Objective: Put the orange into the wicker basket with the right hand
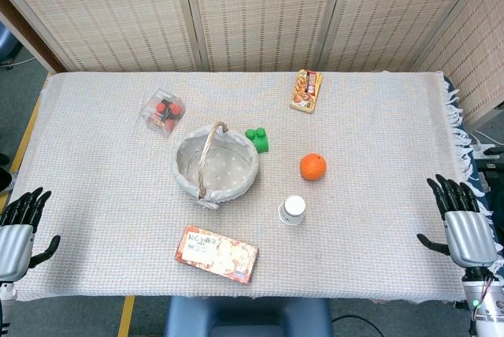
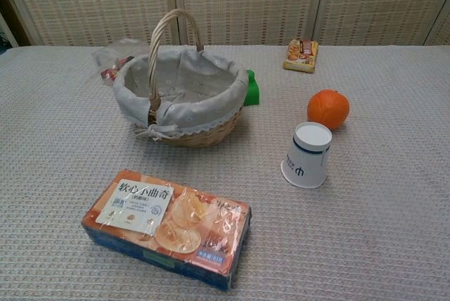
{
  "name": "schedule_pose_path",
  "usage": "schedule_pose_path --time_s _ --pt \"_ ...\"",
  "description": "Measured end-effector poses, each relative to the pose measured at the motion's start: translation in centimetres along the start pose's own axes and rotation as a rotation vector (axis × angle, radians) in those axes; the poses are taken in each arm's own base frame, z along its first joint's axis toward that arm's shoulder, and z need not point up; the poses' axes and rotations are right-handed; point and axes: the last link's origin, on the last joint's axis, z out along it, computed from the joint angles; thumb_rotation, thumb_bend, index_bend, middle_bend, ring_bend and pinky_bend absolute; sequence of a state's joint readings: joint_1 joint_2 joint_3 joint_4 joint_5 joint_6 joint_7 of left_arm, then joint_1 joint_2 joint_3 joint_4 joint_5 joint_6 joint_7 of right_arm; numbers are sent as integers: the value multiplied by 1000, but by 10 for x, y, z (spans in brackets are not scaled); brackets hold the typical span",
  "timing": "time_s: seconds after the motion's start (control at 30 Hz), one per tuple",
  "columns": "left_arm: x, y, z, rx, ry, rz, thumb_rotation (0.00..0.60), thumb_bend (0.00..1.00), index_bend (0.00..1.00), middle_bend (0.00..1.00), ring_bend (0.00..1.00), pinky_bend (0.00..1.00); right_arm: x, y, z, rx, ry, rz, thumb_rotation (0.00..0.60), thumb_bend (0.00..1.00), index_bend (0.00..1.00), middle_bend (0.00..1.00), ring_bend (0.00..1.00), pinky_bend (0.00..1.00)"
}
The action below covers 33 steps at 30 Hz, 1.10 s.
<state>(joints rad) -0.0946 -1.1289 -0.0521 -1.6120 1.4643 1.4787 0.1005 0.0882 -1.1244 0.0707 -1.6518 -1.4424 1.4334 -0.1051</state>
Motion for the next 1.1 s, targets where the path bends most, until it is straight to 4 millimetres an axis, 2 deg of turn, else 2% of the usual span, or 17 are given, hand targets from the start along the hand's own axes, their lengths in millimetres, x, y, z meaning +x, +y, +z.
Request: schedule_pose_path --time_s 0.3,0.43,0.6,0.8,0.9,1.03,1.1 --pt "-2 2 2 -4 -13 -7 600 337 0 0 0 99 0 1 2 -32 -29 37 600 17 0 0 0 0" --pt "-3 3 3 -7 -20 -11 600 337 0 0 0 99 5 0 13 -68 -57 72 600 17 0 0 0 17" --pt "-3 4 4 -7 -27 -18 600 338 0 0 0 99 14 -6 48 -84 -60 58 600 17 0 0 0 110" --pt "-3 4 4 -5 -34 -21 600 335 0 0 0 98 12 -22 99 -128 -125 58 600 17 0 0 0 182" --pt "-3 4 4 -1 -33 -26 600 337 0 0 0 99 6 -39 128 -140 -161 47 600 17 0 0 0 214" --pt "-2 3 3 -1 -33 -31 600 336 0 0 0 99 -8 -76 166 -130 -205 24 600 17 0 0 0 228" --pt "-2 3 3 0 -34 -33 600 336 0 0 0 99 -16 -94 178 -117 -220 27 600 17 0 0 0 231"
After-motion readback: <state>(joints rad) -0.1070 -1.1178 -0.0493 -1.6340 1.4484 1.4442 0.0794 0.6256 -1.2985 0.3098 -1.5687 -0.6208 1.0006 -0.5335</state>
